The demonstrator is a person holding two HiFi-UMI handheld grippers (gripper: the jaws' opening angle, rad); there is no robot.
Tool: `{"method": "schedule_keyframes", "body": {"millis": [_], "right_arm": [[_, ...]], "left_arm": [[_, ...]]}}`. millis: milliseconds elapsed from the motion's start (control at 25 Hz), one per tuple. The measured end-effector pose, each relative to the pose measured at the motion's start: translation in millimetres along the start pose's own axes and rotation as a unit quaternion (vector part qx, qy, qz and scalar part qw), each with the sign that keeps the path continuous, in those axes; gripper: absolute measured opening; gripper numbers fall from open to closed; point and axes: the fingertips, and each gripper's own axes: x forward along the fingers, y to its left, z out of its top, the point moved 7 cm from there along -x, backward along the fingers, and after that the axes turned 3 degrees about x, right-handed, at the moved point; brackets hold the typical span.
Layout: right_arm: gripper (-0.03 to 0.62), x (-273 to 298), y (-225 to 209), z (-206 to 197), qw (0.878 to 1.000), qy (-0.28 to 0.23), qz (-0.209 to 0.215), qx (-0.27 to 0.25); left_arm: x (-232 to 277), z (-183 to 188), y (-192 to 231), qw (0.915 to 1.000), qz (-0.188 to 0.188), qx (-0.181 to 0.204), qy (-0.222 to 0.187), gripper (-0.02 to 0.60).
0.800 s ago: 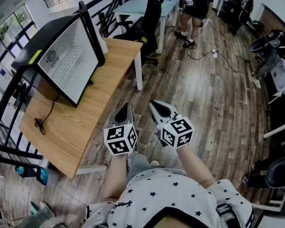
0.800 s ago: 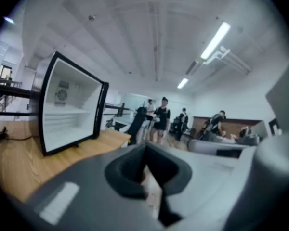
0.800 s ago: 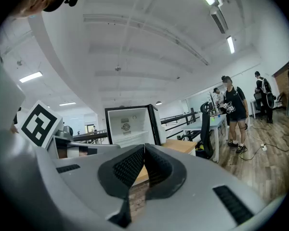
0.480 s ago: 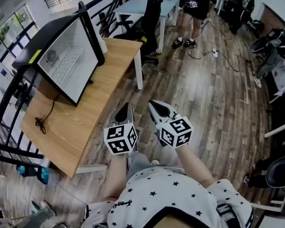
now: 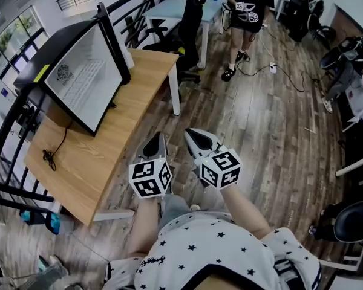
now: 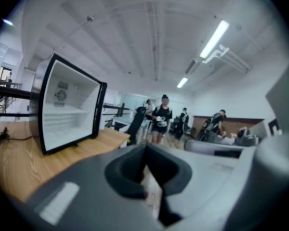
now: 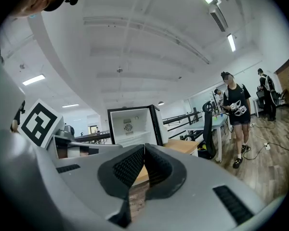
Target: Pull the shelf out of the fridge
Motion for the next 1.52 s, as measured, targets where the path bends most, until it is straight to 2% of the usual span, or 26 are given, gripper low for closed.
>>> {"method": "schedule_keyframes", "body": {"millis": [360, 720, 1120, 1520], "right_arm": [[0.023, 3.6, -9.8, 3.3, 1.000, 0.004, 0.012, 0.021], [0.023, 32.7, -16.4, 2.1, 0.999, 0.019, 0.029, 0.030], [0.023, 88.8, -34.0, 9.1, 0.998, 0.031, 0.044, 0.027], [0.023, 172.5, -49.8, 23.0, 0.996, 0.047, 0.070, 0.025]], "left_arm": [[1.1, 1.4, -2.7, 0.9999, 0.013, -0.009, 0.005, 0.008], [14.6, 2.1, 19.7, 0.9991, 0.036, -0.019, 0.014, 0.008], [52.3, 9.9, 55.4, 0.9975, 0.061, -0.034, 0.014, 0.008], [98.4, 26.0, 112.4, 0.9946, 0.094, -0.042, 0.018, 0.008]]}}
